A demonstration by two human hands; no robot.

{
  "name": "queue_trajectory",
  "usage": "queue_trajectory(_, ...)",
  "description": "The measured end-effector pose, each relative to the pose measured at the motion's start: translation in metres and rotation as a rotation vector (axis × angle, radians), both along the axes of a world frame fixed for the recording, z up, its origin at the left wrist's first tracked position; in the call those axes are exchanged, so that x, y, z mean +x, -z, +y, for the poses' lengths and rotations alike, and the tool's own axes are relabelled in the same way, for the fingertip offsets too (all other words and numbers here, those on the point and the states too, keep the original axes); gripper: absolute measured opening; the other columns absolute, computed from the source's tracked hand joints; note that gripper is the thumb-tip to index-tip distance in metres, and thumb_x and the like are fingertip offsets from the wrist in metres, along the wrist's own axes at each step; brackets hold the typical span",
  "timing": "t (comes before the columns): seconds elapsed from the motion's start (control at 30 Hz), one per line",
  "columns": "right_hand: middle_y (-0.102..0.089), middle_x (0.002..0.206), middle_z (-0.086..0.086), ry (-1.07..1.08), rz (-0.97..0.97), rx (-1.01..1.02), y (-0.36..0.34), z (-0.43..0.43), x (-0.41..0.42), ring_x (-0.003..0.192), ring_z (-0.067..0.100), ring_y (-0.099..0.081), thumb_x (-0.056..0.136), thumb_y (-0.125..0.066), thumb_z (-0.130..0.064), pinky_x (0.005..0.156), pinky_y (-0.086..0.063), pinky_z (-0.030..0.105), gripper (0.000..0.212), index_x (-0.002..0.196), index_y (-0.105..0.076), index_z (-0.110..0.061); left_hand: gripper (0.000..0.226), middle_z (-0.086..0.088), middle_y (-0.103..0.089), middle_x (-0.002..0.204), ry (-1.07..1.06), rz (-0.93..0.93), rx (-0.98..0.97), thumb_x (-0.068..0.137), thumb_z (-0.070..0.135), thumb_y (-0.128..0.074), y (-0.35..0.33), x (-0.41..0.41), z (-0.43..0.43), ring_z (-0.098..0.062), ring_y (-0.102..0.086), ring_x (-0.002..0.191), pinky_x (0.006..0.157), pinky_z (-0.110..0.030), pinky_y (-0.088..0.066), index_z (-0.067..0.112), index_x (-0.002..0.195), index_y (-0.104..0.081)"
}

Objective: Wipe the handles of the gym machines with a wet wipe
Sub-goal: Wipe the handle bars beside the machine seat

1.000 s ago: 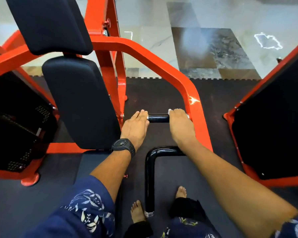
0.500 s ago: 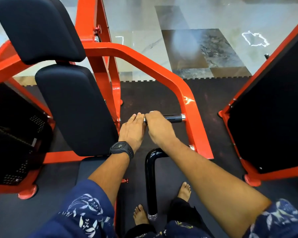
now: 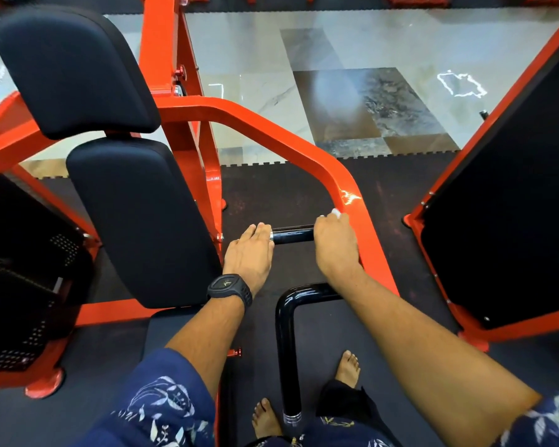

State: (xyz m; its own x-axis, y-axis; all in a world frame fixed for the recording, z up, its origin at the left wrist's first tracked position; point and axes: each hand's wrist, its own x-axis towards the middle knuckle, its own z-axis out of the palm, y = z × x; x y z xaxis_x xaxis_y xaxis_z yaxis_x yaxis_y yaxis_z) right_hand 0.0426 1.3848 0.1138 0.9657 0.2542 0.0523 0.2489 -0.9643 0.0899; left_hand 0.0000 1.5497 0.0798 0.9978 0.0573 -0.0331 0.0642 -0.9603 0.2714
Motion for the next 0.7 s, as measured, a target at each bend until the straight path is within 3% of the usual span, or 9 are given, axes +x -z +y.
queue_trajectory(0.1,-0.06,0.116,0.009,-0.2,0.037,0.073,0.006,0.017,-0.005,0.107,0.029,-0.057,0.091,-0.056,-0.001,0.082,-0.05,0.038,0.03,0.119,-0.058,-0.01,0.034,-0.003,-0.049,0.147,-0.006,-0.008,-0.01,0.106,0.022,-0.038,0.001,0.0,-0.001,-0.019,-0.037,0.142,0.104,-0.043,-0.043,0.013,0.139,-0.044)
queue_trajectory(0.2,-0.063,0.11,0.009,-0.058,-0.01,0.176,0.015,0.001,0.006,0.1,0.031,-0.064,0.1,-0.05,-0.009,0.081,-0.051,0.042,0.017,0.111,-0.063,-0.011,0.034,-0.001,-0.049,0.146,0.001,-0.007,-0.003,0.106,0.023,-0.037,0.002,0.001,0.001,-0.018,-0.037,0.142,0.103,-0.042,-0.044,0.014,0.138,-0.043)
queue_trajectory(0.27,-0.057,0.134,0.009,0.008,-0.017,0.218,0.024,0.0,0.002,0.12,0.027,-0.057,0.102,-0.048,-0.011,0.091,-0.051,0.039,0.027,0.127,-0.059,-0.008,0.037,-0.001,-0.045,0.151,0.003,-0.002,-0.009,0.107,0.023,-0.037,0.004,0.001,0.001,-0.018,-0.034,0.145,0.107,-0.042,-0.043,0.014,0.142,-0.041)
queue_trajectory(0.37,-0.038,0.154,0.005,-0.173,0.061,0.259,0.03,0.026,-0.013,0.138,0.022,-0.039,0.099,-0.051,-0.01,0.093,-0.054,0.036,0.04,0.139,-0.046,-0.009,0.04,-0.003,-0.041,0.155,0.001,0.0,-0.032,0.107,0.022,-0.038,0.006,0.001,0.001,-0.018,-0.031,0.147,0.109,-0.044,-0.041,0.012,0.145,-0.039)
queue_trajectory(0.47,-0.037,0.154,0.003,-0.29,0.083,0.216,0.025,0.022,-0.01,0.139,0.02,-0.036,0.096,-0.052,-0.006,0.1,-0.049,0.035,0.052,0.146,-0.04,-0.012,0.04,-0.002,-0.042,0.154,0.007,-0.002,-0.022,0.107,0.023,-0.038,0.007,0.001,0.003,-0.019,-0.031,0.147,0.108,-0.044,-0.042,0.013,0.145,-0.039)
queue_trajectory(0.57,-0.035,0.156,0.005,-0.121,0.061,0.236,0.026,0.004,-0.003,0.142,0.021,-0.034,0.091,-0.055,0.0,0.106,-0.046,0.034,0.058,0.147,-0.04,-0.011,0.038,-0.002,-0.043,0.153,-0.003,-0.001,-0.035,0.107,0.024,-0.037,0.007,0.001,0.003,-0.019,-0.033,0.146,0.106,-0.044,-0.044,0.015,0.144,-0.039)
queue_trajectory(0.7,-0.046,0.146,0.002,-0.286,0.093,0.285,0.024,0.039,-0.013,0.136,0.018,-0.04,0.095,-0.057,-0.012,0.099,-0.05,0.033,0.041,0.136,-0.05,-0.014,0.034,-0.001,-0.046,0.152,-0.044,-0.007,-0.125,0.106,0.025,-0.036,0.011,0.001,0.003,-0.019,-0.037,0.144,0.103,-0.046,-0.046,0.022,0.139,-0.043)
